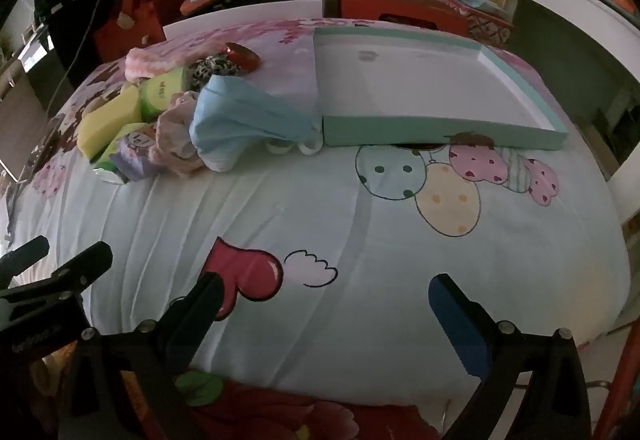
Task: Organize soft objects
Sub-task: 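Move both tools toward the pile of soft items on the bed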
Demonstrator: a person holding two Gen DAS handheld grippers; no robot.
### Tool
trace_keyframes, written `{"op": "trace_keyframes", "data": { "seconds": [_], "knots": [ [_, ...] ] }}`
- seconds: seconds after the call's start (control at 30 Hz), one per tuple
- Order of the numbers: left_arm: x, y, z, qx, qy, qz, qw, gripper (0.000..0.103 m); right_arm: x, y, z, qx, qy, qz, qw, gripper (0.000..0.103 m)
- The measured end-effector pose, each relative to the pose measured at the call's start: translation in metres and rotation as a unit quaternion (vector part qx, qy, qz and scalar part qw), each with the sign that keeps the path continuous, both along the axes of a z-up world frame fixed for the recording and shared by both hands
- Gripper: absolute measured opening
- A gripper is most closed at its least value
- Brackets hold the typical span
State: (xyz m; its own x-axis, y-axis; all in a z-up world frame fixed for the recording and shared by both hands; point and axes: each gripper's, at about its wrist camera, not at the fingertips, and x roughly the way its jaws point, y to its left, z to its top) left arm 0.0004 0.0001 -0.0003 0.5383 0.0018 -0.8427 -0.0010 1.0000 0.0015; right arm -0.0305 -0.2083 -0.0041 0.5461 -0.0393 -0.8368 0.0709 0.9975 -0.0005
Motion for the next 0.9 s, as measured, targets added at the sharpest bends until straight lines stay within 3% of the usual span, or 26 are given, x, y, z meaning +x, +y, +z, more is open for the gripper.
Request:
{"op": "trace_keyframes", "data": {
  "seconds": [0.33, 0.37, 0.47, 0.7, 0.9],
  "knots": [
    [0.002, -0.001, -0.006, 0.013, 0.001, 0.001, 0.9999, 0.103, 0.005, -0.002, 0.006, -0.002, -0.023, -0.036, 0.999, 0.103],
    [0.002, -0.001, -0.007, 0.015, 0.001, 0.001, 0.9999, 0.103, 0.003, -0.001, 0.006, -0.023, -0.026, -0.038, 0.999, 0.103],
    [0.0, -0.001, -0.005, 0.043, 0.003, 0.002, 0.9991, 0.103, 0.004, -0.003, 0.006, -0.012, -0.02, -0.047, 0.999, 0.103],
    [0.0, 0.004, -0.005, -0.001, -0.001, 0.019, 0.9998, 0.103, -0.001, -0.006, 0.007, -0.016, -0.028, -0.058, 0.998, 0.103],
    [0.002, 0.003, -0.006, 0.006, 0.026, 0.025, 0.9993, 0.103, -0.002, -0.009, 0.007, -0.009, -0.031, -0.062, 0.998, 0.103]
  ]
}}
